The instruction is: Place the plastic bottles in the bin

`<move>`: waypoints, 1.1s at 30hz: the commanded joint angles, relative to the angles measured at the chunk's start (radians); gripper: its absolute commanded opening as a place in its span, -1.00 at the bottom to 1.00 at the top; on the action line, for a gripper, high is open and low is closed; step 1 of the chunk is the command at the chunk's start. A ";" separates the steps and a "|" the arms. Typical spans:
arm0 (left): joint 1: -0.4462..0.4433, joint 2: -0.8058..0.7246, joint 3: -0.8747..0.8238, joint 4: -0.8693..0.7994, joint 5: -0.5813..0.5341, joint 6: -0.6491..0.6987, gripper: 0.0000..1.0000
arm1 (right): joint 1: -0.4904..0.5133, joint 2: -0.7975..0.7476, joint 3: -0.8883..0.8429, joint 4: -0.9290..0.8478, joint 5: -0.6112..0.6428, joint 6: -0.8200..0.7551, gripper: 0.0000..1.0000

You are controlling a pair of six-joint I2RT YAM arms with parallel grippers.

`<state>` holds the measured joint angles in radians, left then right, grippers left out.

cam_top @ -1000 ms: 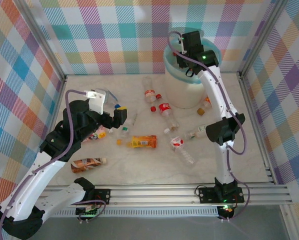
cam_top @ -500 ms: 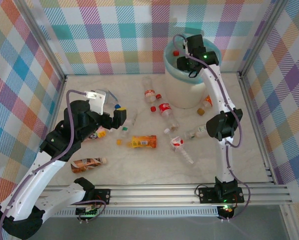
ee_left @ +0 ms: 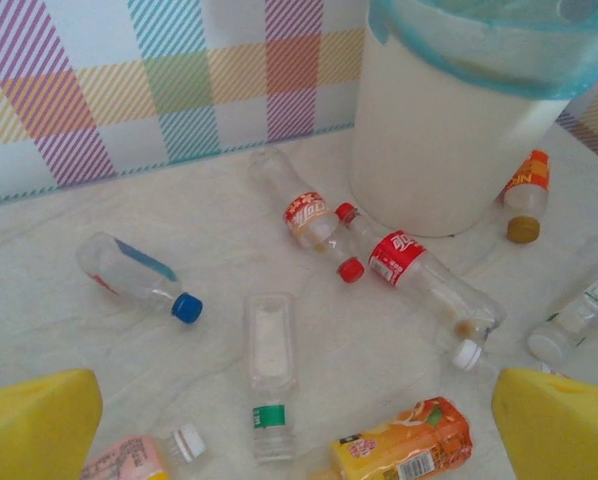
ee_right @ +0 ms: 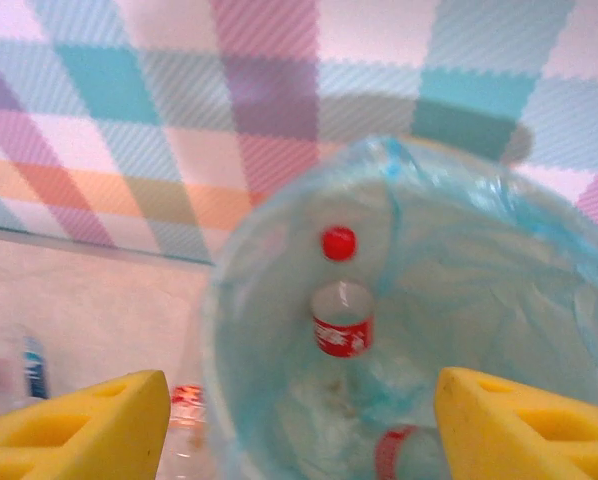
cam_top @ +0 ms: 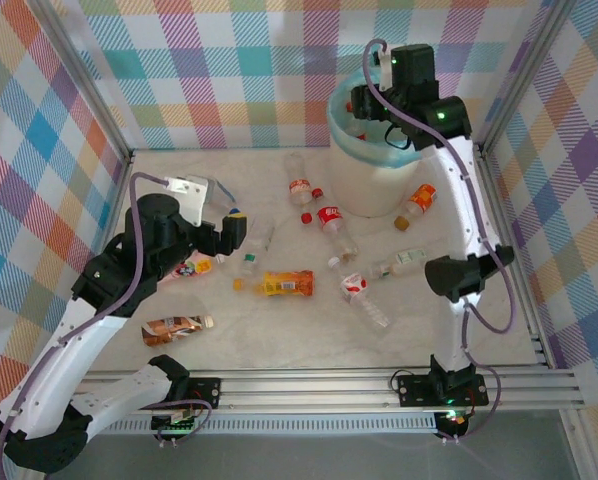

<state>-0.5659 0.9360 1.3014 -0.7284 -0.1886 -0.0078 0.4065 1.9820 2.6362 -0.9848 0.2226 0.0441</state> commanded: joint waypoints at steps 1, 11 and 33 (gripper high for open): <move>0.022 0.026 0.054 -0.114 -0.047 0.002 1.00 | 0.063 -0.067 -0.052 0.021 -0.013 -0.021 0.41; 0.205 0.197 0.113 -0.263 0.067 0.088 1.00 | 0.236 -0.212 -0.342 0.065 -0.170 -0.081 0.44; 0.204 0.612 0.201 -0.256 0.404 -0.331 0.67 | 0.247 -0.728 -1.159 0.227 -0.163 0.070 0.40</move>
<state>-0.3576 1.5211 1.4788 -1.0058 0.1619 -0.2714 0.6540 1.2846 1.5093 -0.7639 0.0444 0.0799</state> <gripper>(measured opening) 0.836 0.703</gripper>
